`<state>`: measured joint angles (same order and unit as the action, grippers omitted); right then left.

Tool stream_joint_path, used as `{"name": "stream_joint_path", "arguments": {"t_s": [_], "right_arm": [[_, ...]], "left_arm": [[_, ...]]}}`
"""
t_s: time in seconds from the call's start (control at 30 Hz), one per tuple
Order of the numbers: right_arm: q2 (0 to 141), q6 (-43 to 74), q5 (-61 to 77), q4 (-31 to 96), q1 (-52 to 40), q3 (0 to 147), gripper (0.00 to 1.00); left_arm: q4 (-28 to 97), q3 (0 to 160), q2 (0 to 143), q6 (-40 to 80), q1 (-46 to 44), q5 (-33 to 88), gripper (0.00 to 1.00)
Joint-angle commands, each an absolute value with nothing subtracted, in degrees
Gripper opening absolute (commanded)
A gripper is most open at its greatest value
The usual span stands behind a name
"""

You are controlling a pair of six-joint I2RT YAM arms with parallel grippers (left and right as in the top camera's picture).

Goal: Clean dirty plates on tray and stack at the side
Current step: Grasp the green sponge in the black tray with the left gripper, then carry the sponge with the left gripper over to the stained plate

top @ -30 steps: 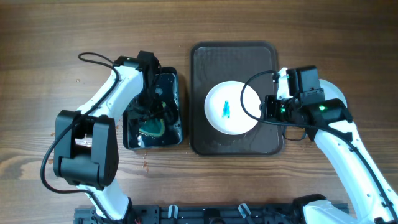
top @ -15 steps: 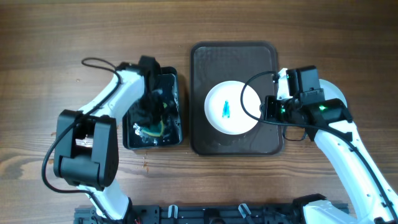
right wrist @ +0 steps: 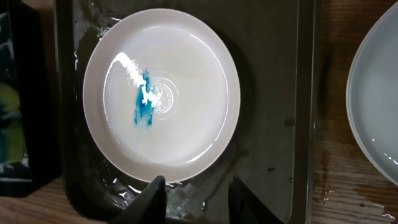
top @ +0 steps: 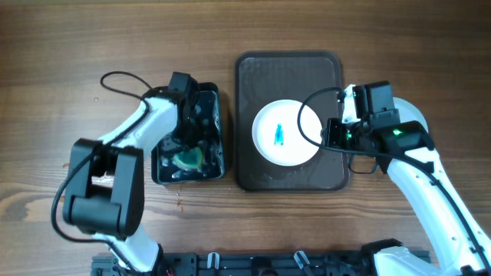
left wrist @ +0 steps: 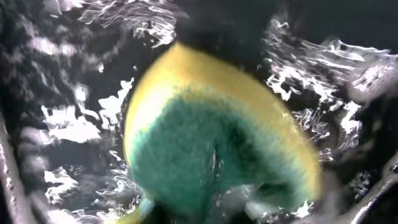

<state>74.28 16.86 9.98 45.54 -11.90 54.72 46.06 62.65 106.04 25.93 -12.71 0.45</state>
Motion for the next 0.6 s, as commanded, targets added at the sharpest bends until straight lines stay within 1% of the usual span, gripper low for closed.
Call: {"name": "stream_joint_path", "arguments": {"t_s": [0.0, 0.07, 0.13, 0.17, 0.3, 0.4, 0.47, 0.53, 0.57], "right_arm": [[77.6, 18.2, 8.7, 44.8, -12.0, 54.7, 0.33], [80.6, 18.1, 7.7, 43.4, -12.0, 54.7, 0.32], [83.1, 18.1, 6.5, 41.7, -12.0, 54.7, 0.29], [85.9, 18.0, 6.4, 39.5, -12.0, 54.7, 0.29], [90.8, 17.4, 6.4, 35.1, -11.9, 54.7, 0.29], [94.3, 15.0, 6.3, 32.6, -11.3, 54.7, 0.34], [96.5, 15.0, 6.2, 31.5, -10.4, 54.7, 0.4], [98.6, 14.9, 6.7, 30.6, -9.1, 54.7, 0.38], [99.7, 14.3, 8.6, 30.1, -8.4, 54.7, 0.35]], "left_arm": [[46.3, 59.3, 108.2, 25.7, -13.0, -0.5, 0.04], [48.4, 61.2, 107.6, 25.7, -13.0, -0.5, 0.04], [51.5, 64.2, 106.8, 25.7, -13.0, -0.6, 0.04], [55.1, 68.2, 105.6, 25.6, -13.0, -0.6, 0.04], [62.3, 77.5, 103.9, 25.1, -13.0, -0.5, 0.04], [68.5, 85.3, 103.3, 23.3, -13.3, -0.5, 0.04], [71.8, 89.8, 103.2, 22.6, -13.8, -0.5, 0.04], [74.1, 93.8, 103.1, 22.7, -14.5, -0.4, 0.04], [74.5, 95.1, 103.0, 22.7, -14.9, -0.1, 0.04]]}}
